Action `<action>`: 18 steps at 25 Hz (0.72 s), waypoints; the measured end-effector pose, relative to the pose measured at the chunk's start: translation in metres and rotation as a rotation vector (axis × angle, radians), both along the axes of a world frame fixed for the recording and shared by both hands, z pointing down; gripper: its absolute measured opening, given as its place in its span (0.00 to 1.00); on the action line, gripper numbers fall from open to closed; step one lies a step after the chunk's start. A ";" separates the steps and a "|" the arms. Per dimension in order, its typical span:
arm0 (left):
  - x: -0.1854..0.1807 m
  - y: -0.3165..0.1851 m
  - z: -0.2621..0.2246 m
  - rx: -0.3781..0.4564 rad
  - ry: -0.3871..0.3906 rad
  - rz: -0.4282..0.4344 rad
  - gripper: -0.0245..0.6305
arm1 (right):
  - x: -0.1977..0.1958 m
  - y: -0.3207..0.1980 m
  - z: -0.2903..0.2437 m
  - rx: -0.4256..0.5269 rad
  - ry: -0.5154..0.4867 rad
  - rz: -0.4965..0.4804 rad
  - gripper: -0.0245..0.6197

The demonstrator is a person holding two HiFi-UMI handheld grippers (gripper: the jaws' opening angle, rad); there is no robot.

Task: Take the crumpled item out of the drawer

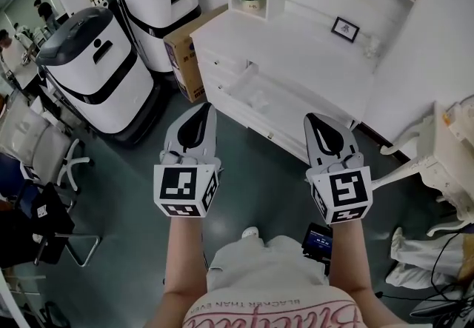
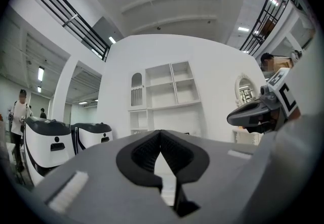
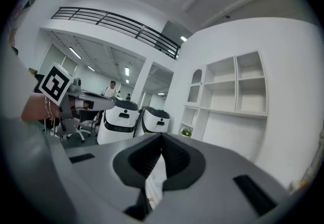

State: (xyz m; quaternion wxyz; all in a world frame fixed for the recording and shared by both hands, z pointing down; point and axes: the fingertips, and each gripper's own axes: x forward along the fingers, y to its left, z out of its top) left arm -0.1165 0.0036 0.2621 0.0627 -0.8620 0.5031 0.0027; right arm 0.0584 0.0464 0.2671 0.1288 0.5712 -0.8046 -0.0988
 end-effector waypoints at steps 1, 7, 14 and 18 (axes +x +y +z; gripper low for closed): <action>-0.002 -0.005 0.001 -0.003 0.002 0.003 0.05 | -0.002 -0.005 0.002 -0.004 0.002 0.006 0.05; -0.005 -0.028 0.018 -0.034 0.017 0.016 0.05 | -0.001 -0.026 0.013 -0.023 0.039 0.036 0.05; -0.001 -0.056 0.032 -0.056 0.006 0.010 0.05 | 0.007 -0.062 0.022 -0.034 0.037 0.035 0.05; -0.001 -0.083 0.037 -0.063 0.002 -0.017 0.05 | 0.014 -0.094 0.026 -0.034 0.022 0.028 0.05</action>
